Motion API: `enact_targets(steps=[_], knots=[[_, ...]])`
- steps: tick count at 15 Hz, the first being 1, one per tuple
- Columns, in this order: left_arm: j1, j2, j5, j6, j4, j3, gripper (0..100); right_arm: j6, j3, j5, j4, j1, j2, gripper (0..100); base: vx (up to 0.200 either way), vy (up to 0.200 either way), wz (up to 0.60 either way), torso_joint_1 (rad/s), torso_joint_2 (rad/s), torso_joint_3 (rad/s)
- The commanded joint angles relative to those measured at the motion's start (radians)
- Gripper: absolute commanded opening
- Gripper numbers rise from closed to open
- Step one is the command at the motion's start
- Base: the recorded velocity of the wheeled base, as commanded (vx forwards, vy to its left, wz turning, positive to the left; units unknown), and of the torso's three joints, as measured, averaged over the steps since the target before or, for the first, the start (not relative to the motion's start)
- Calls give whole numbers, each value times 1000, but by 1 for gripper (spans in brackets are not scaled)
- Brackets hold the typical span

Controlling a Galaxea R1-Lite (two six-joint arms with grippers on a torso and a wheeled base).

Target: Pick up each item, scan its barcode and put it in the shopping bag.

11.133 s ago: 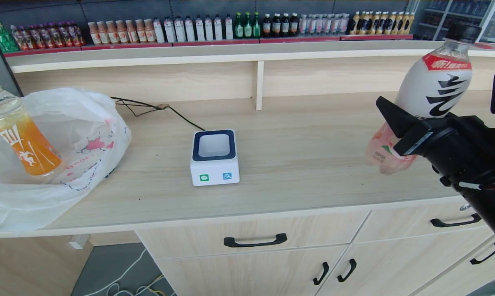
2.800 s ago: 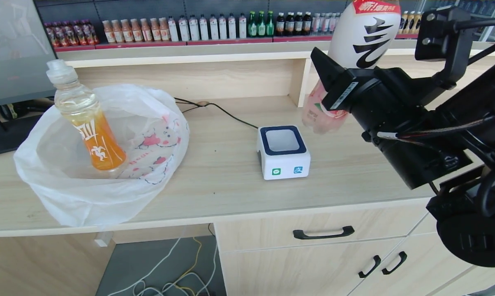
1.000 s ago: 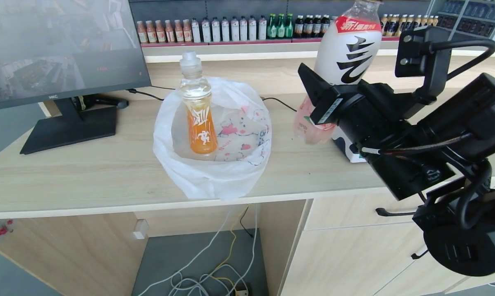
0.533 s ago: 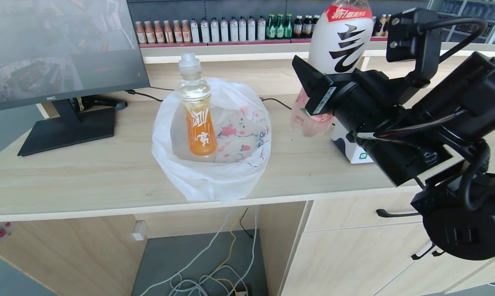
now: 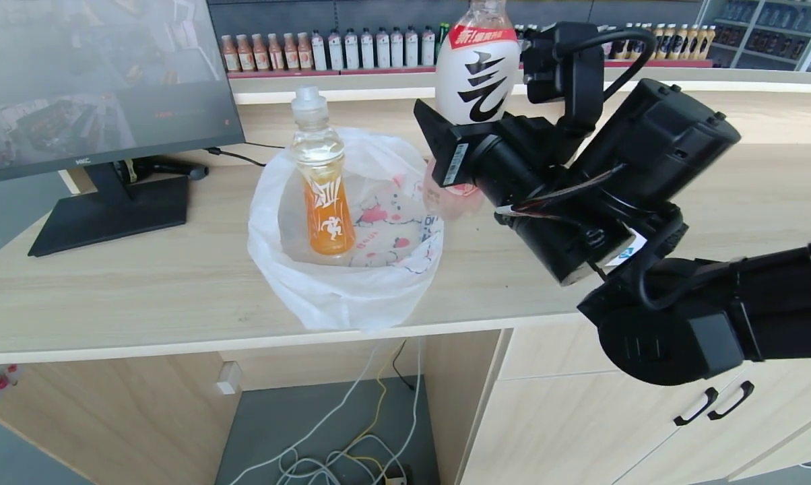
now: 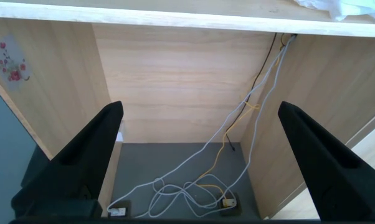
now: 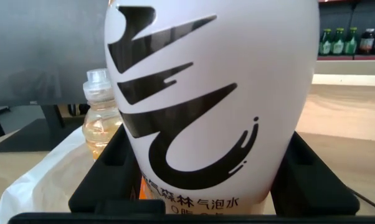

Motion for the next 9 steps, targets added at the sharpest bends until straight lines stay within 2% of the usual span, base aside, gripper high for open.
enact_targets(steps=[1, 5, 9], knots=[[1, 0, 0, -1, 0, 0, 100, -2, -89, -4, 36, 30, 73, 0, 0, 0, 0, 0, 0, 0], [0, 0, 0, 2, 0, 0, 100, -27, -194, -4, 129, 50, 127, 0, 0, 0, 0, 0, 0, 0], [1, 0, 0, 2, 0, 0, 100, -25, -254, -5, 140, 51, 193, 0, 0, 0, 0, 0, 0, 0]])
